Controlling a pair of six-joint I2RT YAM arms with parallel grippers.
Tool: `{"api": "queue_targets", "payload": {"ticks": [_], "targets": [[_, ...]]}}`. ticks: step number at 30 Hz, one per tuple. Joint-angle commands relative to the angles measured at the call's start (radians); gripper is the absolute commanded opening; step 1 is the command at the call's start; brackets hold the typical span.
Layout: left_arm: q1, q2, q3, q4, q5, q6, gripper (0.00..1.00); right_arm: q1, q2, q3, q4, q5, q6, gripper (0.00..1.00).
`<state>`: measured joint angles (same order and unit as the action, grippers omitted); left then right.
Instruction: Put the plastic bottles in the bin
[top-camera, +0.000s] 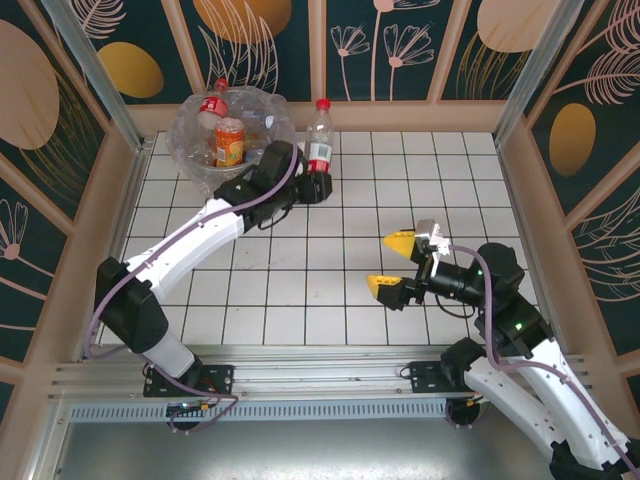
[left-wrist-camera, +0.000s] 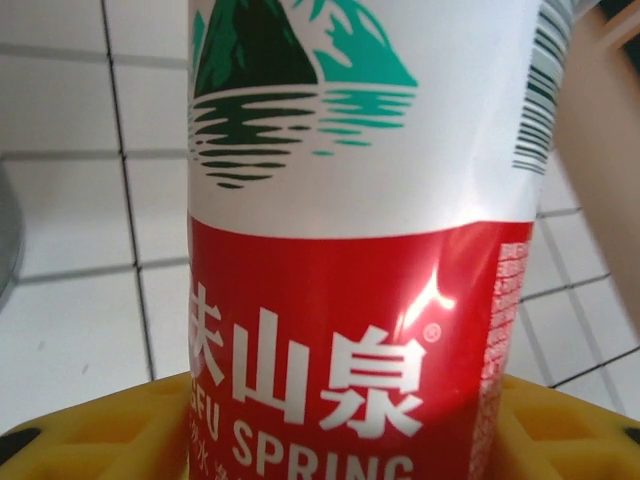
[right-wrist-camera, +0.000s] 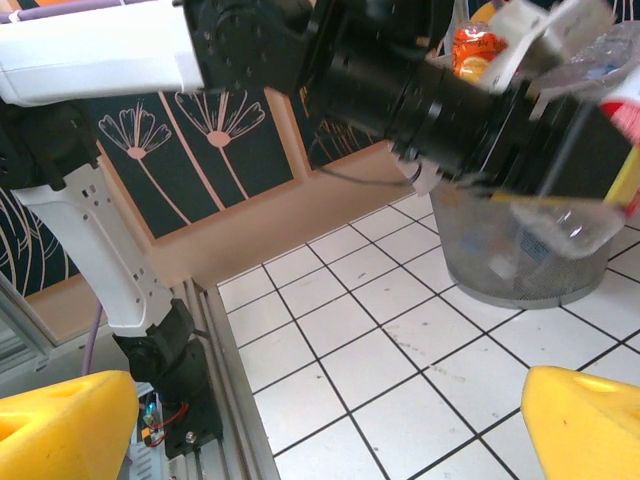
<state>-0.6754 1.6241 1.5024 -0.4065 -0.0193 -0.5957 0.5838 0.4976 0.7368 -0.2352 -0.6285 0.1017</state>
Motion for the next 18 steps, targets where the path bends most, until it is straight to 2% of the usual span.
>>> {"api": "queue_targets", "payload": {"ticks": [1,9,18], "targets": [[-0.004,0.049,0.122,-0.064,-0.071,-0.043,0.50,-0.004,-0.021,-0.011,0.022,0.006,-0.011,0.99],[0.040,0.129,0.354,-0.185,-0.132,-0.109,0.49,-0.004,-0.027,-0.012,0.017,0.007,-0.007,0.99],[0.142,0.096,0.354,-0.270,-0.146,-0.161,0.50,-0.004,-0.049,-0.017,0.014,0.013,-0.005,0.99]]}}
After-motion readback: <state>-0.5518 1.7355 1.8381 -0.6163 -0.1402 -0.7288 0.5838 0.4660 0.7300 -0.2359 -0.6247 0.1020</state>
